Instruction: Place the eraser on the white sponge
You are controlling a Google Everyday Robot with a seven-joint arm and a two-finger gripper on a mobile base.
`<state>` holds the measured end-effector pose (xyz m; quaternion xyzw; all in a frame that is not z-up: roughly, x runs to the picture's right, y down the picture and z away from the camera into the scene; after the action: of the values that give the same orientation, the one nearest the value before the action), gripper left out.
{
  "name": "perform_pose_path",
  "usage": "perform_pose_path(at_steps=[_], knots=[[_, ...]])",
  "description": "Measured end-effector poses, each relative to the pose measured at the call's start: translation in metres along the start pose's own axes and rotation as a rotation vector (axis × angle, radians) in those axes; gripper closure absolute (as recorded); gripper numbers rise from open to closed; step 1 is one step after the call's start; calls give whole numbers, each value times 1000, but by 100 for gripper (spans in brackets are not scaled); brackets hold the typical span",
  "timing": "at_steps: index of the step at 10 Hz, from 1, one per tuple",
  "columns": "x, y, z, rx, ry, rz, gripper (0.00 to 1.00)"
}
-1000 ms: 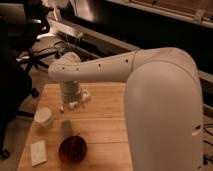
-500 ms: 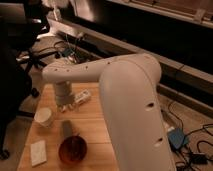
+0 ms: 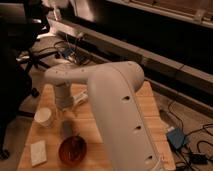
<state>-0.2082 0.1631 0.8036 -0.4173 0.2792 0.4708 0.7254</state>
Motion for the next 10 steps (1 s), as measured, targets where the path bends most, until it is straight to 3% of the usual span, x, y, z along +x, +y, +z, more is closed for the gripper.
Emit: perform_pose_path(at_steps=[5,10], knots=[[0,6,37,12,71,-8,35],[3,25,57,37,108,-34,35]])
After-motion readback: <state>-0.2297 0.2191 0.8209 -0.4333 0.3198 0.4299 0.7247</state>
